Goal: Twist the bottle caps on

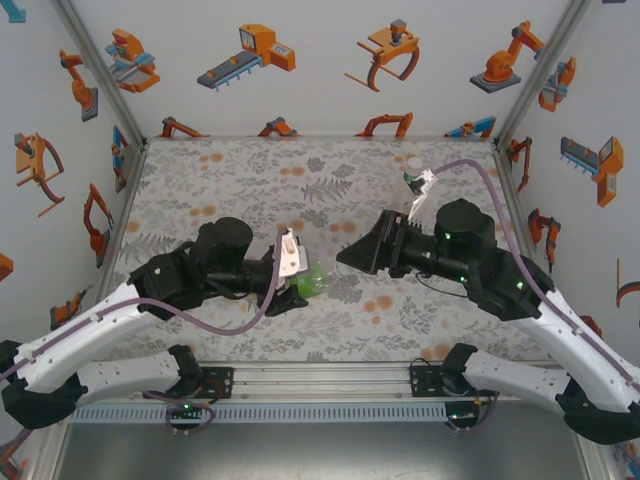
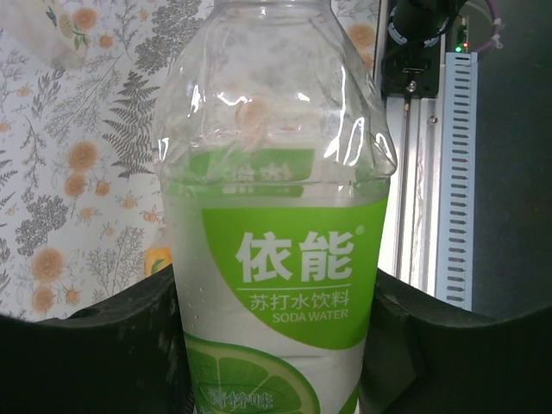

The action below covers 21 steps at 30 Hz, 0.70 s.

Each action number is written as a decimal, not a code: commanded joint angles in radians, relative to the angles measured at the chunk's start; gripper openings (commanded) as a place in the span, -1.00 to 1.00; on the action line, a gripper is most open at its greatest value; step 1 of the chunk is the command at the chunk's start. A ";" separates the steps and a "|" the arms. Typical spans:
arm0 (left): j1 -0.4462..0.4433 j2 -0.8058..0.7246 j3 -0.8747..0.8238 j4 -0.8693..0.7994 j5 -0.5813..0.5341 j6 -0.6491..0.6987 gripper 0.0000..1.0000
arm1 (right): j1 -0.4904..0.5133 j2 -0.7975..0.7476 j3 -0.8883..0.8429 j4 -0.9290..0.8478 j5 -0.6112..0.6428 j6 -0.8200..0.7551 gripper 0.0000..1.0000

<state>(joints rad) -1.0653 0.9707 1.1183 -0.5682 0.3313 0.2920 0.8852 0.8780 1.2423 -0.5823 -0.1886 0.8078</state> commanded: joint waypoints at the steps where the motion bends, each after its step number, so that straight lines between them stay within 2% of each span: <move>1: -0.001 -0.017 -0.007 0.019 0.056 0.013 -1.00 | 0.002 -0.027 0.016 0.077 -0.080 -0.380 0.27; 8: -0.005 -0.023 -0.010 0.016 0.105 0.027 -1.00 | 0.003 0.004 0.108 -0.024 -0.417 -0.874 0.26; 13: -0.010 -0.023 -0.007 0.018 0.132 0.028 -1.00 | 0.003 -0.006 0.108 -0.057 -0.607 -1.157 0.20; 15: -0.013 -0.022 -0.005 0.018 0.135 0.030 -1.00 | 0.003 -0.010 0.102 -0.060 -0.622 -1.215 0.18; 21: -0.015 -0.022 -0.005 0.019 0.138 0.032 -1.00 | 0.003 0.009 0.097 -0.051 -0.597 -1.243 0.05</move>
<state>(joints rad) -1.0740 0.9623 1.1172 -0.5682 0.4404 0.3035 0.8856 0.8833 1.3293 -0.6407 -0.7460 -0.3511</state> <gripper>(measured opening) 0.548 0.533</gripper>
